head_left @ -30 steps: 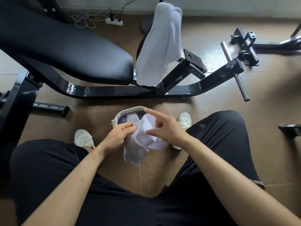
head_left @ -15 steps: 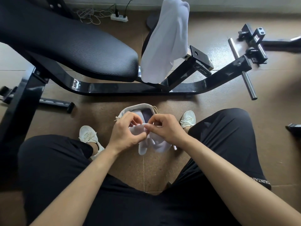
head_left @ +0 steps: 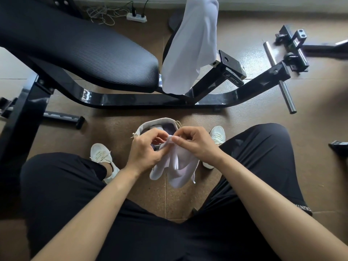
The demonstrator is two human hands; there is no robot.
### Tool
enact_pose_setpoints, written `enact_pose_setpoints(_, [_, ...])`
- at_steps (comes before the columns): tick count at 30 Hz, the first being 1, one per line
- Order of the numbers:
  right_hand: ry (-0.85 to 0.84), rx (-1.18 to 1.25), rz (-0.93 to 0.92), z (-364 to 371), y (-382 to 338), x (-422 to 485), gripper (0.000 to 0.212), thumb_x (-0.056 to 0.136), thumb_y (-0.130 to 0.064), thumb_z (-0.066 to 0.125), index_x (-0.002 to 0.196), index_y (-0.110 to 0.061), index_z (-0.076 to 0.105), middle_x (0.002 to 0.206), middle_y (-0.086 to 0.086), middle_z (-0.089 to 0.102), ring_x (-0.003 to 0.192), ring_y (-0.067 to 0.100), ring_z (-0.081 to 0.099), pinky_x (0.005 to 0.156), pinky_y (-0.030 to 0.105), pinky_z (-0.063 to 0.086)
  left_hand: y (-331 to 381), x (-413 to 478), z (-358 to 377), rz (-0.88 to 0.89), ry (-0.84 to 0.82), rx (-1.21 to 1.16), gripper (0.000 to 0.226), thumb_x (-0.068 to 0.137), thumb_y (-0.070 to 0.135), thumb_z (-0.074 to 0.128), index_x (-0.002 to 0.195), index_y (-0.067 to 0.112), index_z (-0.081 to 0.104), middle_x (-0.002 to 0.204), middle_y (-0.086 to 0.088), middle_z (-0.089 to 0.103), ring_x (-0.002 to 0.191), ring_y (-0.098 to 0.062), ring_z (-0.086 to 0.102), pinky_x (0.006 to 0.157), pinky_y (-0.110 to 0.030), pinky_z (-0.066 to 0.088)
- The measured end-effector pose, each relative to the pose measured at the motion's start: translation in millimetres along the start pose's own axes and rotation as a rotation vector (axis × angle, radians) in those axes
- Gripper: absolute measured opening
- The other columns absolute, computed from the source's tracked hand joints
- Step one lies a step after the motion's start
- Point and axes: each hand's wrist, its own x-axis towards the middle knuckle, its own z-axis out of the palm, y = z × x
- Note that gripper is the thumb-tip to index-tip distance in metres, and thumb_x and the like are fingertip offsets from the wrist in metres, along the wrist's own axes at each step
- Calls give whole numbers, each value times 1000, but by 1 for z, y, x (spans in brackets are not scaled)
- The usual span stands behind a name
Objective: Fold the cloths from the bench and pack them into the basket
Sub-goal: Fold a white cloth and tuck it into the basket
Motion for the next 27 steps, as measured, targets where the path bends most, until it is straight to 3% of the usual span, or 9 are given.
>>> enact_pose_setpoints(3, [13,-10,-12,-5,1,0,15,95,-21,71,91,-7,74,69,12,61,64,4,47,59,18,36,-11,-1,-4,-69,-99,-12,20,87,23,81,104,17,74,91,9,73,81,-2,70,73,-20,57])
enact_pose_setpoints(8, [69,-6,2,-10,2,-1,11,95,-19,71,87,-11,73,68,-6,61,61,0,48,58,14,38,-34,-8,-15,-247,-319,22,11,90,34,76,96,27,80,86,14,75,80,-9,71,73,-40,60])
enact_pose_setpoints(10, [113,23,29,-15,5,0,12,95,-21,71,85,-15,73,66,-1,61,61,4,49,57,19,39,-41,-10,-23,-326,-329,25,6,91,29,75,95,30,80,85,13,76,82,-10,71,76,-42,60])
enact_pose_setpoints(12, [162,27,62,-20,8,0,13,95,-24,71,84,-17,72,68,8,62,63,10,50,58,28,41,-47,-10,-31,-406,-298,7,9,91,25,75,94,33,80,88,11,76,86,-11,71,79,-41,60])
enact_pose_setpoints(15, [239,32,112,-29,11,2,13,95,-23,71,85,-15,72,70,5,60,64,13,50,60,32,41,-50,-7,-44,-516,-185,-124,24,90,20,76,87,44,79,88,9,77,87,-11,71,82,-39,58])
enact_pose_setpoints(21, [329,-27,194,-35,23,6,15,94,-28,72,89,-15,74,68,-1,59,59,5,48,54,20,40,-25,0,-50,-690,72,-566,9,80,28,75,85,27,82,90,-2,77,91,-23,67,92,-51,54])
enact_pose_setpoints(24, [293,-69,257,-33,28,8,4,92,-24,75,94,-22,73,73,-5,63,62,5,53,58,20,46,-15,0,-51,-733,62,-655,16,83,32,69,89,22,81,96,-4,77,97,-26,67,86,-44,54])
enact_pose_setpoints(27, [260,-60,279,-32,32,8,23,87,-13,78,107,-23,72,86,2,72,72,16,67,70,33,59,-9,0,-47,-741,85,-686,17,83,32,68,88,21,81,94,-2,77,93,-19,68,81,-35,54])
